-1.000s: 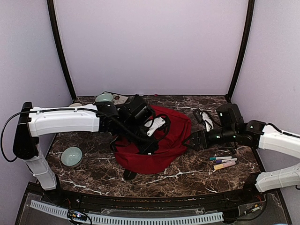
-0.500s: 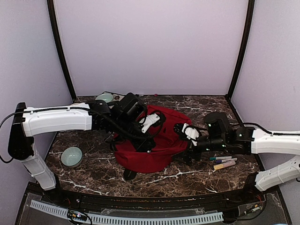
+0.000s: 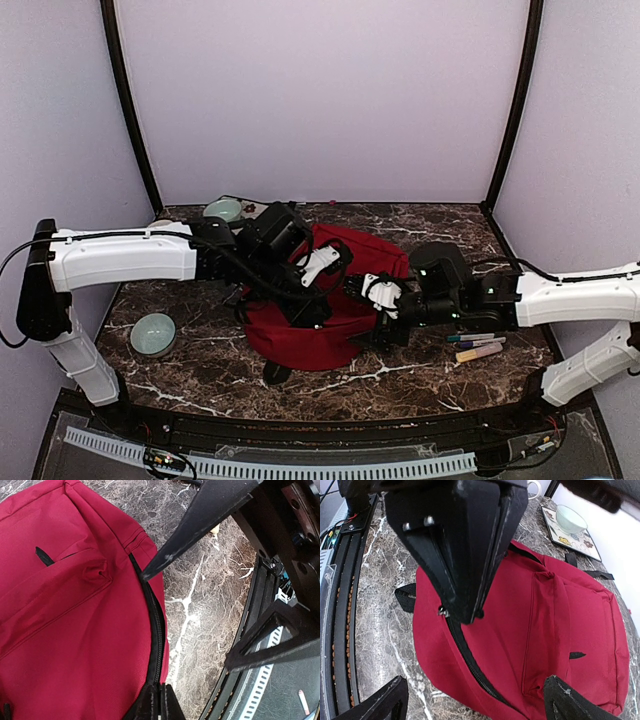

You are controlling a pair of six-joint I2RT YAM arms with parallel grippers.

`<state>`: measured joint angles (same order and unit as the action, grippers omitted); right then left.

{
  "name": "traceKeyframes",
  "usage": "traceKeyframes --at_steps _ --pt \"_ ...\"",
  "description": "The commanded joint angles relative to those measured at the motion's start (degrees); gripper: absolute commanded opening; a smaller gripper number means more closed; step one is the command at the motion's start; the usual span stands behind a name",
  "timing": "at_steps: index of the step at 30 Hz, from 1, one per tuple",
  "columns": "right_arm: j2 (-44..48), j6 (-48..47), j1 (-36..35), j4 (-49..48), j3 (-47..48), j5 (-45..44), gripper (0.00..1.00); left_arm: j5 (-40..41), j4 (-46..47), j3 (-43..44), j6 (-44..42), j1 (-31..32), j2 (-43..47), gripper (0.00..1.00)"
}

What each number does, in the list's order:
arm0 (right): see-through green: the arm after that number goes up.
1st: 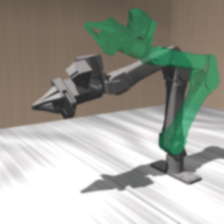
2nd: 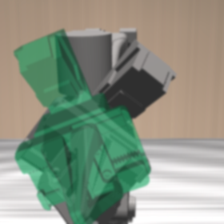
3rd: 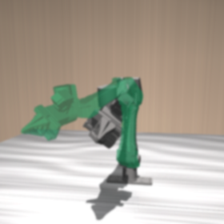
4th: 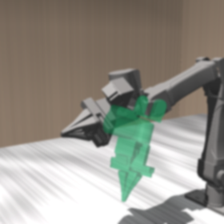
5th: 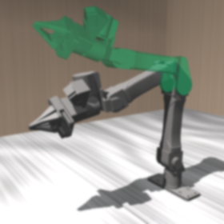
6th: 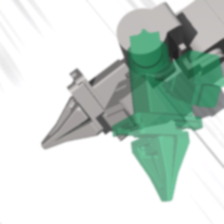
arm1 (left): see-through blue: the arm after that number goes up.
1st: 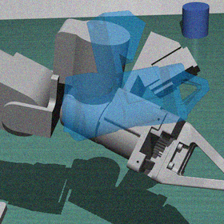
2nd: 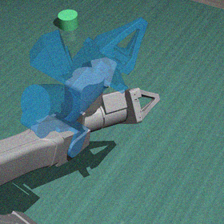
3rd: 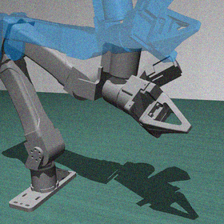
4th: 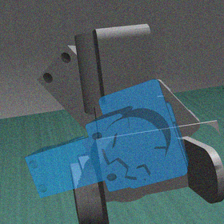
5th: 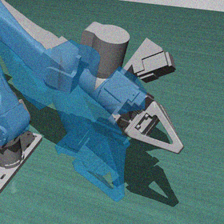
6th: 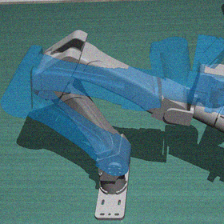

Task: Pack the student bag
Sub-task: Hold the largest pocket of the student bag, then zip the largest pocket of the bag in the student bag.

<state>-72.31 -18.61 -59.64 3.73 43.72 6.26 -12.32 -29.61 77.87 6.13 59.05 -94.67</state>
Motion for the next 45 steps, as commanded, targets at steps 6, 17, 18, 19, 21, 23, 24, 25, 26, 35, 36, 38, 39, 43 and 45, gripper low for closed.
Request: traceKeyframes --at_steps 6,17,18,19,21,23,24,25,26,35,36,38,39,43,45 --pt "-4.15 0.45 -2.65 -6.19 1.43 -1.07 0.84 -0.78 2.45 -1.54 2.02 -0.34 3.76 0.00" --pt "-7.91 2.60 -3.03 -18.89 -4.30 -3.92 0.68 -3.15 7.52 -7.19 5.97 -1.65 8.09 0.00" --pt "-8.54 2.61 -3.13 -19.39 -4.34 -4.42 0.66 -3.27 7.27 -7.10 5.88 -1.65 7.96 0.00" --pt "-8.96 2.49 -3.34 -20.02 -4.44 -4.79 0.61 -3.37 6.95 -6.93 5.84 -1.65 7.86 0.00" --pt "-9.60 1.96 -3.76 -21.41 -4.75 -5.59 0.54 -3.50 6.60 -6.77 5.88 -1.74 7.80 0.00" --pt "-10.19 1.09 -4.31 -22.04 -4.90 -6.54 0.43 -3.57 6.66 -6.93 6.19 -1.76 8.09 0.00" --pt "-10.66 0.78 -4.79 -21.57 -4.57 -7.68 0.38 -3.52 6.74 -6.94 6.26 -1.74 8.17 0.00" --pt "-11.18 0.14 -5.33 -20.81 -4.08 -8.74 0.30 -3.55 6.80 -7.01 6.44 -1.74 8.38 0.00" --pt "-11.67 -0.08 -5.62 -20.02 -3.74 -9.48 0.20 -3.44 6.86 -7.09 6.49 -1.79 8.58 0.00" --pt "-9.87 3.00 -8.79 -20.11 -4.79 -15.94 0.00 -1.64 5.61 -8.34 6.97 -2.64 10.45 0.00" --pt "-9.21 3.17 -9.04 -19.96 -5.17 -16.43 0.00 -1.74 5.61 -8.84 7.00 -3.21 11.06 0.00" --pt "-7.60 3.78 -9.42 -19.53 -6.08 -16.90 0.00 -2.01 5.54 -9.76 6.63 -4.60 12.50 0.00" --pt "-6.64 4.10 -9.52 -19.54 -6.85 -17.06 0.00 -2.20 5.36 -10.20 6.29 -5.44 13.14 0.00" --pt "-1.93 5.75 -9.78 -20.44 -11.15 -17.35 0.00 -1.34 3.01 -11.40 4.44 -8.57 15.11 0.00" --pt "-0.07 6.56 -9.78 -20.25 -12.56 -18.19 0.00 -0.94 2.39 -12.11 3.87 -9.66 15.75 0.00"
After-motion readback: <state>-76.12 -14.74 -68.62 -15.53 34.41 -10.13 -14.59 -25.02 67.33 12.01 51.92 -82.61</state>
